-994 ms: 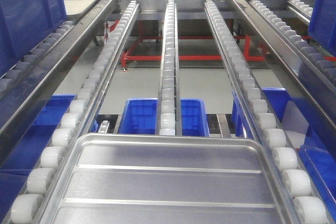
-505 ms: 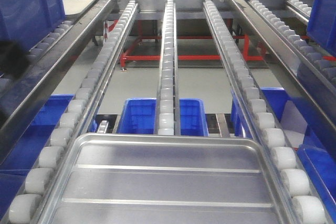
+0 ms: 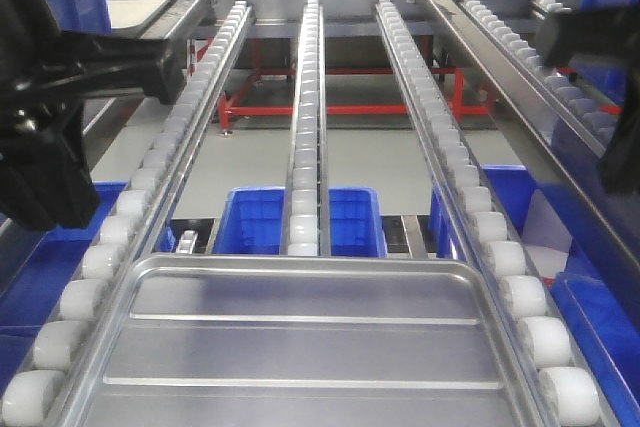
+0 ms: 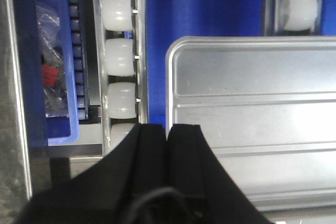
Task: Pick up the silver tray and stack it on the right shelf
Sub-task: 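Lower both grippers toward the side rims of the silver tray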
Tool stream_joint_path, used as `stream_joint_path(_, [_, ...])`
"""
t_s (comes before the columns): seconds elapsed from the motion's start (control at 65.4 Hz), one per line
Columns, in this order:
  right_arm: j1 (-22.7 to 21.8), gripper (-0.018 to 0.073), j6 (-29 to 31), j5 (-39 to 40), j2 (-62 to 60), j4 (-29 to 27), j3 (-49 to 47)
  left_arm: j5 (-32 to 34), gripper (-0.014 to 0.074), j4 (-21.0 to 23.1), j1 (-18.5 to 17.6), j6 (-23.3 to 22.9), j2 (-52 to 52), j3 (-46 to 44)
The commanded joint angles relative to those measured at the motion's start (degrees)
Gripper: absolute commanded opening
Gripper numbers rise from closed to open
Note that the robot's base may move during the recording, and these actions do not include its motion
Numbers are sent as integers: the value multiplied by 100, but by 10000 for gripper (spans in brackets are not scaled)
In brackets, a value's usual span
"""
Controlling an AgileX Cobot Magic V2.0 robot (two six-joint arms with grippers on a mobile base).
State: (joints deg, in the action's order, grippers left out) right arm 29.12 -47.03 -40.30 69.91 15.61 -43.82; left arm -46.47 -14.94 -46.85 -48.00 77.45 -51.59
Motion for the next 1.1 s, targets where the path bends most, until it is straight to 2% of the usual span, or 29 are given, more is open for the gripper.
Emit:
stream_joint_path(0.0, [445, 78, -294, 196, 8, 324, -199, 131, -92, -133, -59, -122, -26, -182])
stream_joint_path(0.046, [684, 78, -294, 258, 59, 254, -199, 154, -92, -133, -72, -122, 31, -182])
stream_joint_path(0.153, [933, 78, -289, 320, 237, -48, -199, 129, -92, -133, -72, -109, 158, -182])
stream_joint_path(0.26, [994, 77, -277, 404, 521, -324, -199, 116, -92, -96, -72, -38, 204, -172])
stream_joint_path(0.367, [994, 77, -275, 524, 718, -530, -199, 116, -92, 38, -72, 292, 204, -161])
stream_joint_path(0.535, [994, 77, -275, 463, 783, -540, -183, 132, -92, 271, -72, 406, 207, -127])
stream_joint_path(0.75, [987, 77, -275, 739, 783, -512, 129, 312, -92, 281, -72, 406, 277, -114])
stream_joint_path(0.964, [987, 77, -275, 864, 795, -512, 141, 326, -92, 518, -72, 416, 541, -114])
stream_joint_path(1.086, [987, 77, -275, 836, 968, -512, 141, 286, -92, 493, -184, 446, 595, -114])
